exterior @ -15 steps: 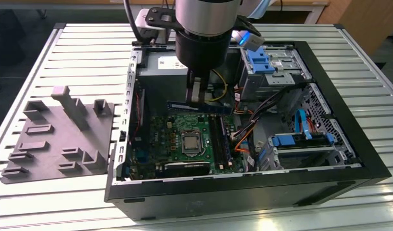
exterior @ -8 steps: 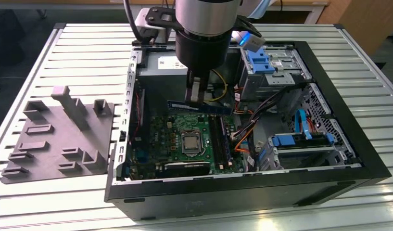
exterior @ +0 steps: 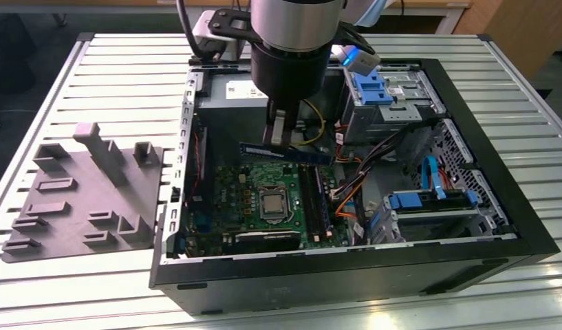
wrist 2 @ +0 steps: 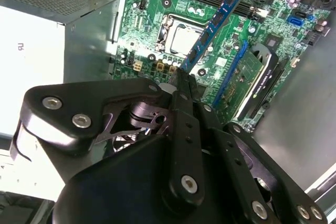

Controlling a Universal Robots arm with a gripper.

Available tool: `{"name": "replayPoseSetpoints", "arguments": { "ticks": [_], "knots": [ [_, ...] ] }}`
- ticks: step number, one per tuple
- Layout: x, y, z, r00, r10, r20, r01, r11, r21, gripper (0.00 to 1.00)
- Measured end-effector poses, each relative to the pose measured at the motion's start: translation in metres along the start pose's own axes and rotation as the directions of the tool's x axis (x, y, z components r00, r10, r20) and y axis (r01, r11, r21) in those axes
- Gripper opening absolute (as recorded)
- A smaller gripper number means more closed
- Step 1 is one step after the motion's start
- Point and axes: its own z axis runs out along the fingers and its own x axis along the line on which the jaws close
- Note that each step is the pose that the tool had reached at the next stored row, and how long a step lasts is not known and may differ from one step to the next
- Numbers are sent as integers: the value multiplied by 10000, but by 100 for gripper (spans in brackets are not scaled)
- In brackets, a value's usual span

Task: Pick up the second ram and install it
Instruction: 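Insert the second ram into the second slot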

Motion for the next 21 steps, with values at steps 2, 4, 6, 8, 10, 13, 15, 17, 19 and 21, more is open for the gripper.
{"name": "replayPoseSetpoints", "arguments": {
  "ticks": [2,4,6,8,10,13,15,17,19,21],
  "knots": [
    [0,0,0,10000,57,2,-57,10000,2,12],
    [0,0,0,9999,108,5,-108,9999,3,12],
    [0,0,0,9999,156,6,-156,9999,5,12],
    [0,0,0,9998,196,8,-196,9998,6,12],
    [0,0,0,9997,233,10,-233,9997,8,12],
    [0,0,0,9996,290,13,-290,9996,9,12],
    [0,0,0,9995,331,14,-331,9995,11,12],
    [0,0,0,9993,370,15,-370,9993,12,12],
    [0,0,0,9991,413,18,-413,9991,13,12],
    [0,0,0,9989,465,20,-465,9989,15,12]
  ]
}}
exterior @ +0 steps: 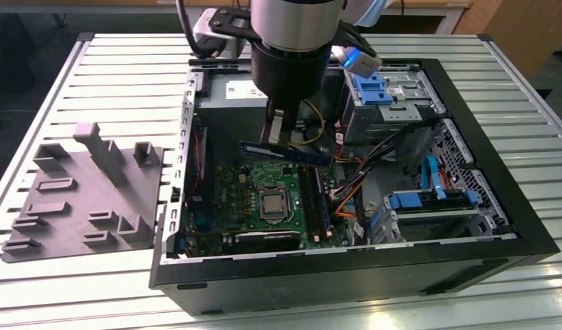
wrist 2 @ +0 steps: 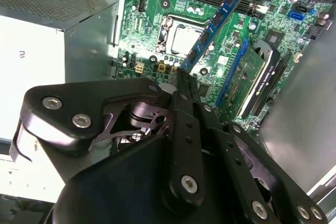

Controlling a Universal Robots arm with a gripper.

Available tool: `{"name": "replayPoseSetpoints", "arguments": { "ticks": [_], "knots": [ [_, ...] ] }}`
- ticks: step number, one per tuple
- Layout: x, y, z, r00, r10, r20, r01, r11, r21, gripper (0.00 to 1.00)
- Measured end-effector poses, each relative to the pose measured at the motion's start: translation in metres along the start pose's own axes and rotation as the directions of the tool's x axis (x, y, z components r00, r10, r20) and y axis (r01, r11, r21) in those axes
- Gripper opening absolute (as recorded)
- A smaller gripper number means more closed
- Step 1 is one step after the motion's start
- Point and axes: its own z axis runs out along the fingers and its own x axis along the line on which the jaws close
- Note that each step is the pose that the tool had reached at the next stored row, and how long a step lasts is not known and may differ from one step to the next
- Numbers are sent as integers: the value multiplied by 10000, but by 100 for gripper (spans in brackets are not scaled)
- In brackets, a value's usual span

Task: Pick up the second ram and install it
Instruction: 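Insert the second ram into the second slot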

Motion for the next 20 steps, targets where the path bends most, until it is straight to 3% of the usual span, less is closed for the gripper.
{"name": "replayPoseSetpoints", "arguments": {
  "ticks": [20],
  "knots": [
    [0,0,0,9980,624,27,-624,9981,19,12]
  ]
}}
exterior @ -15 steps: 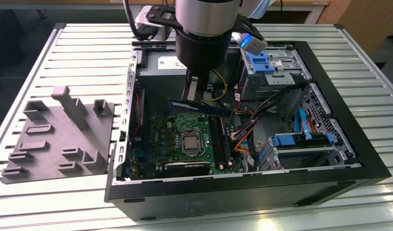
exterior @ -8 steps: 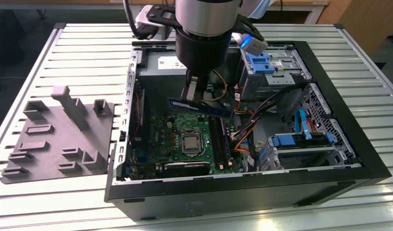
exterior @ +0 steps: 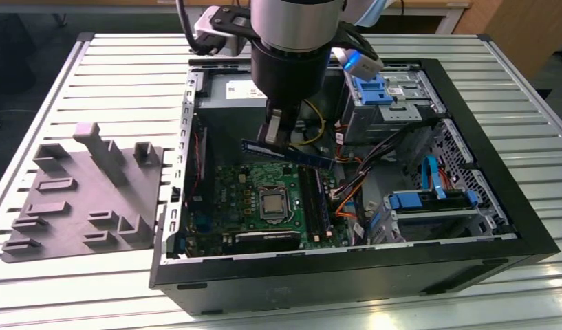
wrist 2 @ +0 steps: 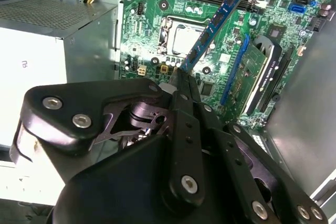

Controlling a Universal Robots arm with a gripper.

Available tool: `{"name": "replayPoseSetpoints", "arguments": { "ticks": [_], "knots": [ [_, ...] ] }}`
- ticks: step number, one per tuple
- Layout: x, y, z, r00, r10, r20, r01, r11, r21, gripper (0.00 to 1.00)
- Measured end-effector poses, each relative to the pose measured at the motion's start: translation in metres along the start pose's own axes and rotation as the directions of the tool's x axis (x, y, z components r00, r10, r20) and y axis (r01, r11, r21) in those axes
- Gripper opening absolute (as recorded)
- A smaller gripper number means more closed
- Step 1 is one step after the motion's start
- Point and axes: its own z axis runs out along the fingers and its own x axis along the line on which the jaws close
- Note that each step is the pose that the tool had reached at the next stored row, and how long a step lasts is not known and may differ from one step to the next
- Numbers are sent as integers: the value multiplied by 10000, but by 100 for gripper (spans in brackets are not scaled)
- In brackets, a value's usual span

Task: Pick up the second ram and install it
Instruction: 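Insert the second ram into the second slot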

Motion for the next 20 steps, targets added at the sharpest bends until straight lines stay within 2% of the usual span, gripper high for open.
{"name": "replayPoseSetpoints", "arguments": {
  "ticks": [13,20],
  "knots": [
    [0,0,0,9986,536,22,-536,9986,16,12],
    [0,0,0,9962,867,37,-867,9962,26,12]
  ]
}}
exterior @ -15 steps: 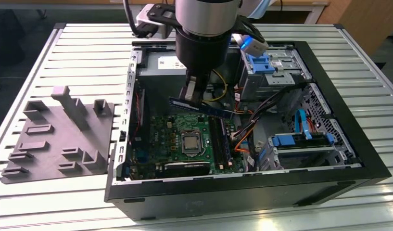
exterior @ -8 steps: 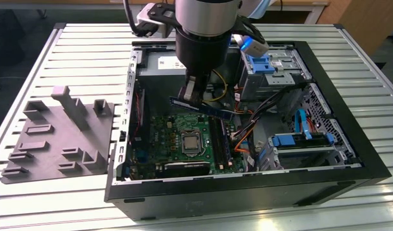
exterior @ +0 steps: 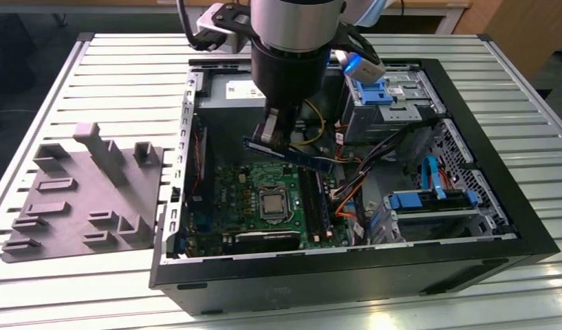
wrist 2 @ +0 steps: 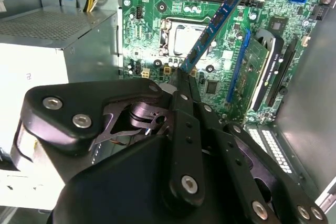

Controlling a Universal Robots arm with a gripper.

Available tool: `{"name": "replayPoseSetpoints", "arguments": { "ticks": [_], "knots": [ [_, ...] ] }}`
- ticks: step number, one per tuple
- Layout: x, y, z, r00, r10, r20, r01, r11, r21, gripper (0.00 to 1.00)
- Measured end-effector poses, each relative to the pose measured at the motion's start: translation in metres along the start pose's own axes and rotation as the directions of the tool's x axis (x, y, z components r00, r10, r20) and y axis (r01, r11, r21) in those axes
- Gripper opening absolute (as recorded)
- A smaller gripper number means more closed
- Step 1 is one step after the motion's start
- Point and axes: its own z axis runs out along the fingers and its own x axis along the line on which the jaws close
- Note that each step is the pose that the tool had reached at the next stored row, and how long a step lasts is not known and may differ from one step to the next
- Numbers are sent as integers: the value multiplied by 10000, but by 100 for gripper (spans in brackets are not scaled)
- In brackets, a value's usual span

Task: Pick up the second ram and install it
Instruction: 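Insert the second ram into the second slot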

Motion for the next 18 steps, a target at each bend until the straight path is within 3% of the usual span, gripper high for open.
{"name": "replayPoseSetpoints", "arguments": {
  "ticks": [9,18],
  "knots": [
    [0,0,1,9968,804,34,-804,9968,25,12],
    [0,0,2,9840,1780,79,-1780,9840,51,12]
  ]
}}
